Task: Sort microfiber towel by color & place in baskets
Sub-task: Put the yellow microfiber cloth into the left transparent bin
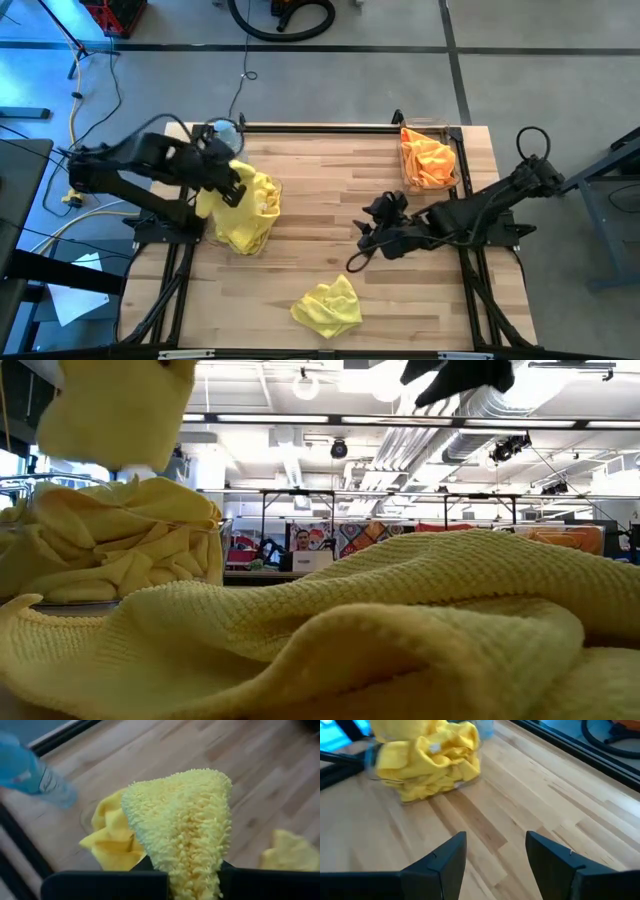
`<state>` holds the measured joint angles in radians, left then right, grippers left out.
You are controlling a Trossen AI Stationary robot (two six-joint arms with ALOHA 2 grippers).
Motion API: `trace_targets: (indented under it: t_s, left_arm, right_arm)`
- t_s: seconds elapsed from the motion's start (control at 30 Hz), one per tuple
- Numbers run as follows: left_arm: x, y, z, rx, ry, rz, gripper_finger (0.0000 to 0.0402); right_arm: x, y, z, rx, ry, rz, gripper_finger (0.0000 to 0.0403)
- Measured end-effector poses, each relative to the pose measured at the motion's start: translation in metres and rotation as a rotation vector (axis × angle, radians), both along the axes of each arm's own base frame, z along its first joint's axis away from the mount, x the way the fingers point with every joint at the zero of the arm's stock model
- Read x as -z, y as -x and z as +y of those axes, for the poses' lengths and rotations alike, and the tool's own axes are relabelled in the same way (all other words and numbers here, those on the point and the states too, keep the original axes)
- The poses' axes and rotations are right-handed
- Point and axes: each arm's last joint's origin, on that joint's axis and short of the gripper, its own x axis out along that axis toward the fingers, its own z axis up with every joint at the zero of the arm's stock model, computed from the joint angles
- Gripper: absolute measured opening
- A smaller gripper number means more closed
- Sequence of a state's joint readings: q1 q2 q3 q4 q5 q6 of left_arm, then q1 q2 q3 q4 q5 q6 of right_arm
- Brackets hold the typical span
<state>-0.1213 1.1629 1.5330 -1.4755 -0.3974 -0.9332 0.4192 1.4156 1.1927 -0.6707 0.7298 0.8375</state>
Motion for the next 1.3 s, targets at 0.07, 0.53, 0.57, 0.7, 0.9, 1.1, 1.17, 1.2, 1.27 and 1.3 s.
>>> trace_targets:
  t_s: [0.07, 0.53, 0.57, 0.7, 0.9, 1.1, 1.17, 1.2, 1.27, 1.3]
  left_arm:
    - [0.017, -0.003, 0.001, -0.014, -0.003, 0.058, 0.0001]
    - [0.169, -0.035, 0.021, -0.093, 0.183, 0.098, 0.0]
    - [0.179, -0.034, 0.023, -0.11, 0.183, 0.1, 0.0]
    - [0.208, -0.032, 0.029, -0.199, 0.231, 0.025, 0.0011]
    - [0.218, -0.031, 0.033, -0.192, 0.289, -0.002, 0.0057]
    - [0.207, -0.037, 0.033, -0.121, 0.276, -0.024, 0.012]
    - [0.2, -0.04, 0.033, -0.117, 0.281, -0.038, 0.0135]
    - [0.196, -0.042, 0.033, -0.118, 0.285, -0.046, 0.0139]
    - [0.186, -0.043, 0.033, -0.123, 0.29, -0.044, 0.0142]
    - [0.181, -0.043, 0.033, -0.127, 0.292, -0.035, 0.0141]
  right_arm:
    - [0.006, -0.005, -0.003, 0.028, -0.011, 0.011, 0.02]
    - [0.017, -0.018, -0.016, 0.051, -0.085, 0.06, 0.02]
    - [0.017, -0.018, -0.016, 0.053, -0.087, 0.058, 0.02]
    - [0.017, -0.018, -0.016, 0.054, -0.088, 0.058, 0.02]
    - [0.017, -0.018, -0.016, 0.054, -0.088, 0.058, 0.02]
    - [0.017, -0.018, -0.016, 0.049, -0.089, 0.061, 0.02]
    - [0.017, -0.018, -0.016, 0.032, -0.088, 0.071, 0.02]
    - [0.017, -0.018, -0.016, 0.022, -0.088, 0.077, 0.02]
    - [0.017, -0.018, -0.015, 0.007, -0.093, 0.085, 0.02]
    - [0.017, -0.018, -0.015, 0.004, -0.093, 0.087, 0.02]
